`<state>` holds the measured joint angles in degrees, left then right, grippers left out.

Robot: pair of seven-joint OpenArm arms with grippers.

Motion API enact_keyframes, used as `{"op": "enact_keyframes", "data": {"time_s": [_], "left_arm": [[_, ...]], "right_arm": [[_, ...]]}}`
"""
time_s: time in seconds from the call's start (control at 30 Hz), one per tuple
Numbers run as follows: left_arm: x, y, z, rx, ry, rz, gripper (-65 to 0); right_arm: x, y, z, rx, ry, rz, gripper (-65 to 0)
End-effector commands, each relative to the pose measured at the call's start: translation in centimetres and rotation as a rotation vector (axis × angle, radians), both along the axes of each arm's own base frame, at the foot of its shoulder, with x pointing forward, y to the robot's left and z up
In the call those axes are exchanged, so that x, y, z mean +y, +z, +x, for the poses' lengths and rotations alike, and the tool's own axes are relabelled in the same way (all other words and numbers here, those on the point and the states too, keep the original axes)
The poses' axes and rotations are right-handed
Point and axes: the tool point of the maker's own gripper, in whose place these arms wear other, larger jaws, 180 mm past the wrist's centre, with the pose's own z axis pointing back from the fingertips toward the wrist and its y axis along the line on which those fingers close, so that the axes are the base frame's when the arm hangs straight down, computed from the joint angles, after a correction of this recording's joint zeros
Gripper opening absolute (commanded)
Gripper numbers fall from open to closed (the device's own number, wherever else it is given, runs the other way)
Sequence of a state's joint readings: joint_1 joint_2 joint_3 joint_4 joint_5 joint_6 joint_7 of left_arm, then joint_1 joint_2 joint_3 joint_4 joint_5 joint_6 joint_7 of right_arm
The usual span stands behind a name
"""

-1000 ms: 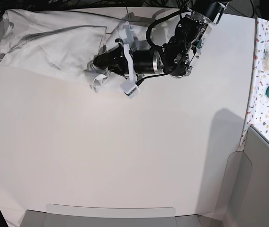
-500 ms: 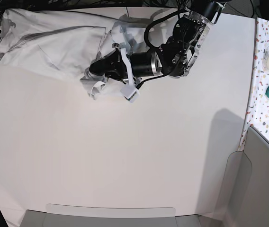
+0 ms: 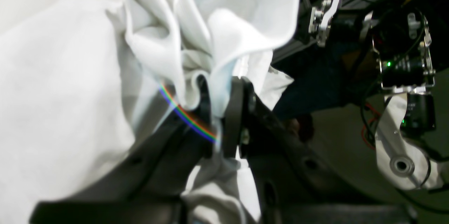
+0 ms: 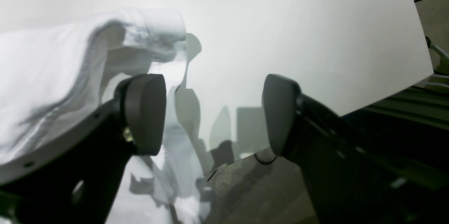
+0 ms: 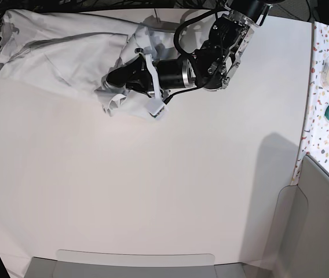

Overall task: Layout the t-shirt on the table in an organized manner, then fold the t-shirt properly
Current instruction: 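Drag the held shirt end with the left gripper toward the right gripper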

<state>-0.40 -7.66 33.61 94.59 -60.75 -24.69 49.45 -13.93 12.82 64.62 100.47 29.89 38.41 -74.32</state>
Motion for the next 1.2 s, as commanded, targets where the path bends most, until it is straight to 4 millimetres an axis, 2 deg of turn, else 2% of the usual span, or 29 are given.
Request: {"op": "enact_keyframes", "data": {"time_s": [0.0,0.27,0.43,0.83,0.93,1.07,1.17], "left_arm": [[-0.7,1.1,0.0,-0.011,-0.012,-0.046,-65.0],[-0.9,0.8,-0.3,-0.003,-0.022,-0.045,-65.0],[-1.1,1.5,0.5,-0.034,-0.025,-0.046,-65.0],[-1.3,1.6,0.5,-0.035,-0.028,-0.051,-64.7],[-2.1,1.5,-0.7,-0.031,-0.068,-0.052,-56.7],[-2.7,1.8,-1.1,-0.031,-0.082,-0.064,-40.5],[-2.9,2.2,-0.9,-0.034,-0.063,-0.087,-35.6]], "right_arm": [[-0.7,1.2,0.6,-0.026,0.012,-0.038,-22.5],[-0.7,1.2,0.6,-0.026,0.012,-0.038,-22.5],[-0.7,1.2,0.6,-0.026,0.012,-0.038,-22.5],[-0.7,1.3,0.6,-0.028,0.012,-0.038,-22.5],[-0.7,1.3,0.6,-0.028,0.012,-0.038,-22.5],[-0.7,1.3,0.8,-0.032,0.012,-0.038,-22.5],[-0.7,1.3,0.8,-0.035,0.011,-0.037,-22.5]]}}
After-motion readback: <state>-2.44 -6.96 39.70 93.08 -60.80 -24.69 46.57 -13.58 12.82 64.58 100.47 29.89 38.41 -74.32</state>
